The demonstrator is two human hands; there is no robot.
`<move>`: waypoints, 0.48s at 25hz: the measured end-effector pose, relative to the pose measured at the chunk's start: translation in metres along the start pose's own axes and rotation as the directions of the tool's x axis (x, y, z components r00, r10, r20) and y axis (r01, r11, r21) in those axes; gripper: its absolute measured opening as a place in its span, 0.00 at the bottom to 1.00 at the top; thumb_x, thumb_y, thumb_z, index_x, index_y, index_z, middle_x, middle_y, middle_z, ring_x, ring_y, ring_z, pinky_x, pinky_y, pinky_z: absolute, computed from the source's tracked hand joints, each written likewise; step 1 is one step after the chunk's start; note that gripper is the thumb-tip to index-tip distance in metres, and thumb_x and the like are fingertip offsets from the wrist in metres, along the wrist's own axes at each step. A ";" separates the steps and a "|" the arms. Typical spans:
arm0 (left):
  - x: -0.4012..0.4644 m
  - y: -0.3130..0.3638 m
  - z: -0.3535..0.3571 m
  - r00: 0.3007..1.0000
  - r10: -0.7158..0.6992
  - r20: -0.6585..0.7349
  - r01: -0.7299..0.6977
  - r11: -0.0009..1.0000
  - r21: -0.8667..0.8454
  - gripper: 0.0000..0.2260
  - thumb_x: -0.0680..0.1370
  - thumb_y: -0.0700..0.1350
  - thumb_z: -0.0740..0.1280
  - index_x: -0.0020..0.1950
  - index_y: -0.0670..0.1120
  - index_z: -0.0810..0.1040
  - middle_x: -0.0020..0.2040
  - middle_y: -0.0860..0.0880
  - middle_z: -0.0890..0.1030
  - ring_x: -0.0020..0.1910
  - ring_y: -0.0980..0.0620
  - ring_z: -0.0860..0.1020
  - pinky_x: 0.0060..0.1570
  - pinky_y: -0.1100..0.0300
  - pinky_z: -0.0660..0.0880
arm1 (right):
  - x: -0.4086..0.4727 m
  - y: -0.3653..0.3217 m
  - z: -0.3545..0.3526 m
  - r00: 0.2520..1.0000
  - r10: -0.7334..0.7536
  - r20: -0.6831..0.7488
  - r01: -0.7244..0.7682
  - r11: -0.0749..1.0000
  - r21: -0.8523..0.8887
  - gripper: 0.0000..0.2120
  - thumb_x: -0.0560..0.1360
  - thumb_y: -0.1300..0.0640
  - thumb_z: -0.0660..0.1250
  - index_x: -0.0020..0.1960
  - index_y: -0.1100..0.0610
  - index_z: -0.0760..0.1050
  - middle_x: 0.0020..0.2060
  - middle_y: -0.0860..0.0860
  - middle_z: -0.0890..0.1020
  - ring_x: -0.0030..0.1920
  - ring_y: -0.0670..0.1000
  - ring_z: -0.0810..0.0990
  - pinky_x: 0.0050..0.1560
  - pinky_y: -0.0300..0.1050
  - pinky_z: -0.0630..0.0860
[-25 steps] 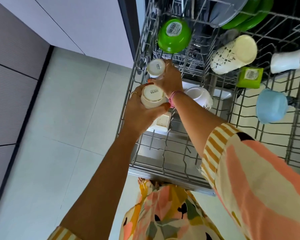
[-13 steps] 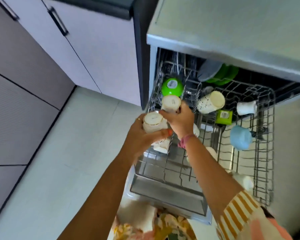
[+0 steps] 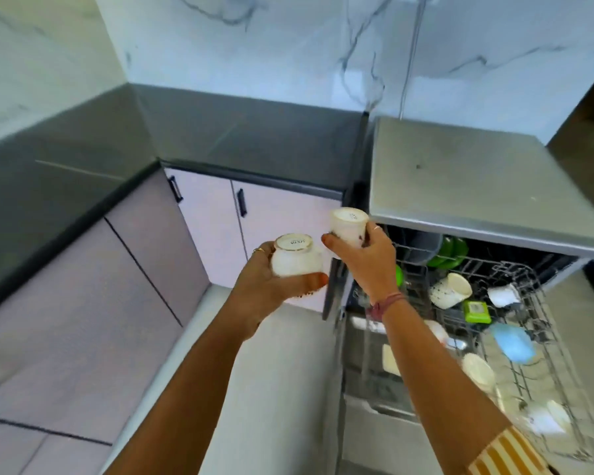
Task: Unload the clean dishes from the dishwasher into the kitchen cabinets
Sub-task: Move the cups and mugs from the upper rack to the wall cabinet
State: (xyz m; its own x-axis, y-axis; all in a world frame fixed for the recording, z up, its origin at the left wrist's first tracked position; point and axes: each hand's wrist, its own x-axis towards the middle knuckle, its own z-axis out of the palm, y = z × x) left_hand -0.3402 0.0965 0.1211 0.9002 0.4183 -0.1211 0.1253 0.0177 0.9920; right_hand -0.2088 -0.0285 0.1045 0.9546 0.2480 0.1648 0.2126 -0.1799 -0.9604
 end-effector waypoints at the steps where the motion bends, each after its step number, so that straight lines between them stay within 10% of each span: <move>1: -0.005 0.014 -0.019 0.999 0.029 -0.029 -0.029 1.000 -0.002 0.36 0.60 0.50 0.81 0.64 0.51 0.72 0.56 0.49 0.80 0.54 0.47 0.80 0.48 0.55 0.81 | -0.003 -0.020 0.014 1.000 -0.017 -0.010 0.017 1.000 0.019 0.15 0.64 0.51 0.78 0.45 0.45 0.74 0.45 0.50 0.82 0.44 0.49 0.81 0.43 0.44 0.80; 7: -0.006 0.081 -0.097 0.976 0.180 -0.126 -0.191 0.979 -0.078 0.31 0.60 0.48 0.80 0.61 0.47 0.75 0.53 0.45 0.83 0.53 0.44 0.81 0.45 0.59 0.79 | -0.007 -0.117 0.075 0.995 -0.098 -0.009 0.098 0.989 0.108 0.14 0.65 0.52 0.77 0.46 0.51 0.77 0.42 0.48 0.80 0.39 0.45 0.78 0.33 0.30 0.74; 12: 0.019 0.112 -0.137 0.964 0.239 -0.114 -0.254 0.956 -0.145 0.27 0.59 0.47 0.79 0.57 0.49 0.78 0.51 0.49 0.84 0.50 0.49 0.82 0.51 0.57 0.78 | 0.022 -0.152 0.107 0.990 -0.138 -0.005 0.137 0.977 0.163 0.14 0.64 0.50 0.77 0.47 0.48 0.77 0.45 0.48 0.81 0.44 0.46 0.80 0.42 0.39 0.80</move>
State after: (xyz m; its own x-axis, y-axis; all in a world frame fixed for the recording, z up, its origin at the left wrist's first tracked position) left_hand -0.3658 0.2307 0.2352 0.8505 0.5111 0.1241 -0.1690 0.0422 0.9847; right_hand -0.2422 0.1062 0.2298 0.9173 0.2652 0.2971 0.3045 0.0137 -0.9524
